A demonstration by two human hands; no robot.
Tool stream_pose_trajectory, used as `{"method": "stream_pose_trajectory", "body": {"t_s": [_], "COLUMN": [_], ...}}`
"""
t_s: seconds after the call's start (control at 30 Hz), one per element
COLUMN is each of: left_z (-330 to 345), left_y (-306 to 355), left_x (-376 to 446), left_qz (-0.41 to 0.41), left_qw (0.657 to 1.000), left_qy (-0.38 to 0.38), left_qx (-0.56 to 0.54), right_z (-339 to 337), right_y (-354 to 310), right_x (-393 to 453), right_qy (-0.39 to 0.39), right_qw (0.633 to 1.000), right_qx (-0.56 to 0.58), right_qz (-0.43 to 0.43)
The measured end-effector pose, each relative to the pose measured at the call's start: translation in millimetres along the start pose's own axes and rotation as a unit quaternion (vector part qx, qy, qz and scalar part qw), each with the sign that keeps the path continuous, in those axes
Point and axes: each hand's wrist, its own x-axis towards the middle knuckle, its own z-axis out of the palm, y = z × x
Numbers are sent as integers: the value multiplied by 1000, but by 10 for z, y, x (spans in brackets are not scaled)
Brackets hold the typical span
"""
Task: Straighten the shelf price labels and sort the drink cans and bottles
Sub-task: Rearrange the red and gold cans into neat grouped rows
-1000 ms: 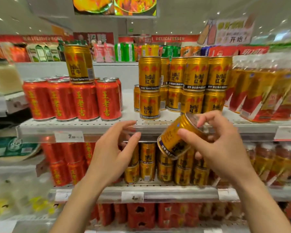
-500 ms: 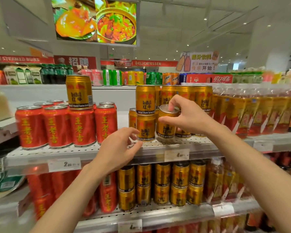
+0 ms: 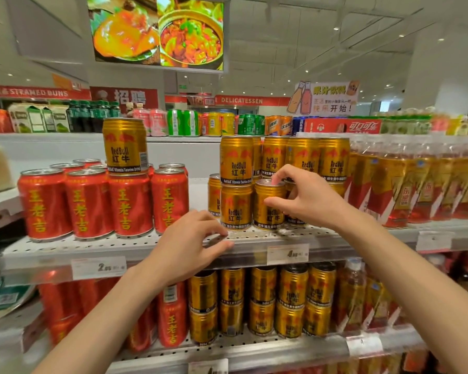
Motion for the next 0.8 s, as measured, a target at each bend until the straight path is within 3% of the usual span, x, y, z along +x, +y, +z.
{"method": "stream_pose_trajectory", "body": {"t_s": [0.5, 0.8], "left_z": [43, -102], "left_y": [43, -54], "left_x": [-53, -250], "left_qz": [-18, -42], "left_qw": [999, 995], "left_qy": [20, 80], "left_qx": [-20, -43], "right_z": [228, 324], "right_y": [22, -198], "right_x": [-164, -447], "right_qy": [79, 189], "right_qw": [996, 980], "right_qx": [-33, 58], "right_qz": [1, 20]}}
